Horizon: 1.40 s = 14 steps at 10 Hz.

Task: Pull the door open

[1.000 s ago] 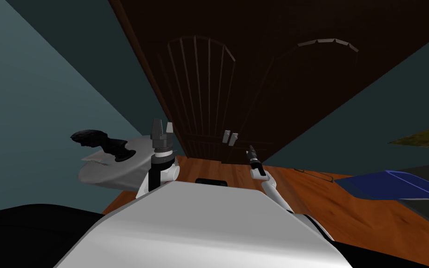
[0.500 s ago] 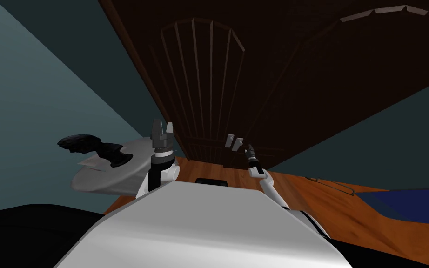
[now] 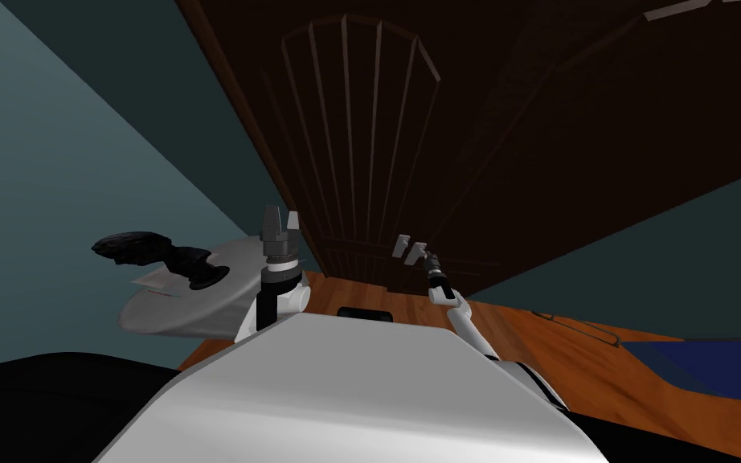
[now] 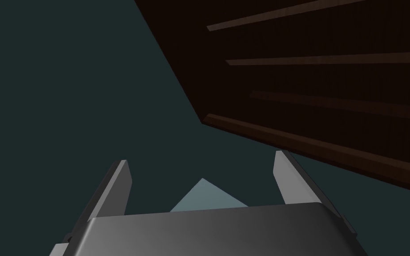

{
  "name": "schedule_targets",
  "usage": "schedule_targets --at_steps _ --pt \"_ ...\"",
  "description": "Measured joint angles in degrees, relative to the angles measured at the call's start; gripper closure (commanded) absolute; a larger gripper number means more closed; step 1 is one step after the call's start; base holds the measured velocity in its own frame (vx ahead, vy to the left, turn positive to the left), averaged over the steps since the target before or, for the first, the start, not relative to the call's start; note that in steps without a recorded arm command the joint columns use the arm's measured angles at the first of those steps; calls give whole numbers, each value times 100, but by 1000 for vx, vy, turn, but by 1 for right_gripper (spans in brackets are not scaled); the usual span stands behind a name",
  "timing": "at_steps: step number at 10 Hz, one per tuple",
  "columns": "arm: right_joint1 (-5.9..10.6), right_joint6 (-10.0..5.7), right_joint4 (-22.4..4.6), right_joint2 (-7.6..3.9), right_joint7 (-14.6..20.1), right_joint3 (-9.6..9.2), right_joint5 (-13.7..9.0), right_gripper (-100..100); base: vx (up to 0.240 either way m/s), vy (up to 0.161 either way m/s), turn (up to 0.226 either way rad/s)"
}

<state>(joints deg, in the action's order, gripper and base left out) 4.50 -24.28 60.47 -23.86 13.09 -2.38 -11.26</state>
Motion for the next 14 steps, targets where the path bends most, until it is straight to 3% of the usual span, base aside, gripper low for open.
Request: schedule_targets --at_steps 2,3,7,11,13,14 --pt "-15 4 -7 4 0 -6 1 100 -10 -2 -2" --pt "-17 5 -8 5 0 -7 2 -100 -98 -65 -92" --pt "-137 17 53 -92 50 -27 -19 -100 -187 -22 -24" --pt "-182 6 220 -90 114 -185 -12 -100 -122 27 -12" --pt "-163 -80 -112 -133 81 -34 -25 -100 101 -120 -116" --pt "-244 -22 -44 -133 39 57 -33 -100 183 -42 13"
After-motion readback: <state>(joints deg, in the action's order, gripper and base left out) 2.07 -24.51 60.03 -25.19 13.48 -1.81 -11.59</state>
